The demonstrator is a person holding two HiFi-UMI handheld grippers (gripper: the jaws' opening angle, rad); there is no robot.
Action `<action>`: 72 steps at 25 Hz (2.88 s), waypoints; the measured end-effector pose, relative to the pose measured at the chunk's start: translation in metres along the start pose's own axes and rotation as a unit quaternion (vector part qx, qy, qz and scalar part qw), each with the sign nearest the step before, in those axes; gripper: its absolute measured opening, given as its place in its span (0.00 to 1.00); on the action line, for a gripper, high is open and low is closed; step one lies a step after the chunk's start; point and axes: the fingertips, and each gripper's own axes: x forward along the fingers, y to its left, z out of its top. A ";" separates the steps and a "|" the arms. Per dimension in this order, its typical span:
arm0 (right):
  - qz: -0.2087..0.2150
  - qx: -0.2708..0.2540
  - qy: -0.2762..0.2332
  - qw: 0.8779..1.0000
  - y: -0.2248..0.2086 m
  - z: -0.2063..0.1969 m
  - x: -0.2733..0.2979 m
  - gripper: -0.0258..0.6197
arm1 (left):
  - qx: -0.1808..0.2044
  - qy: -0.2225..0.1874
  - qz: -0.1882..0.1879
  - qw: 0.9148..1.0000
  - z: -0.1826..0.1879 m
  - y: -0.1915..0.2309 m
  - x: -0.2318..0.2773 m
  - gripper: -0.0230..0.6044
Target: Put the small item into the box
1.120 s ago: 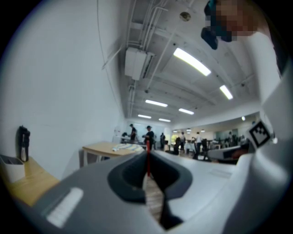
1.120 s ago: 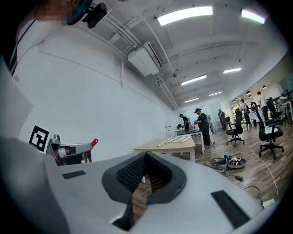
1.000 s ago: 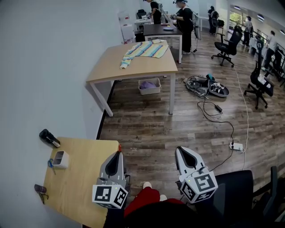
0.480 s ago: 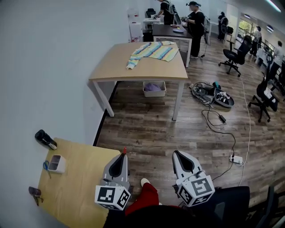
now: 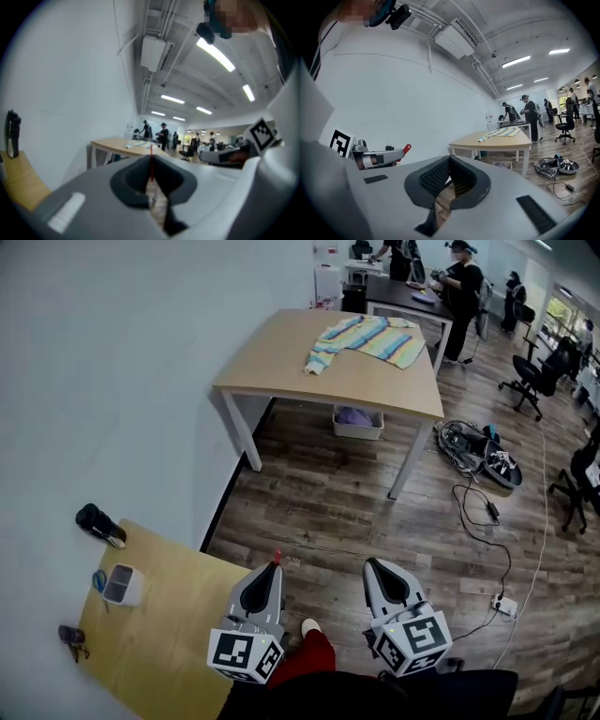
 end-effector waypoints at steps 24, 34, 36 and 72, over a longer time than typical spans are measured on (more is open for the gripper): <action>0.151 -0.021 0.055 0.987 0.062 0.003 0.164 0.05 | -0.024 -0.025 0.122 0.992 0.021 0.114 0.020 0.06; 0.278 -0.048 0.082 0.956 0.102 0.011 0.240 0.05 | -0.027 -0.046 0.253 0.966 0.034 0.169 0.016 0.06; 0.306 -0.054 0.091 0.946 0.111 0.012 0.259 0.05 | -0.029 -0.049 0.282 0.958 0.036 0.180 0.016 0.06; 0.655 -0.117 0.174 0.726 0.298 -0.024 0.297 0.05 | -0.058 -0.064 0.692 0.717 0.033 0.209 -0.138 0.06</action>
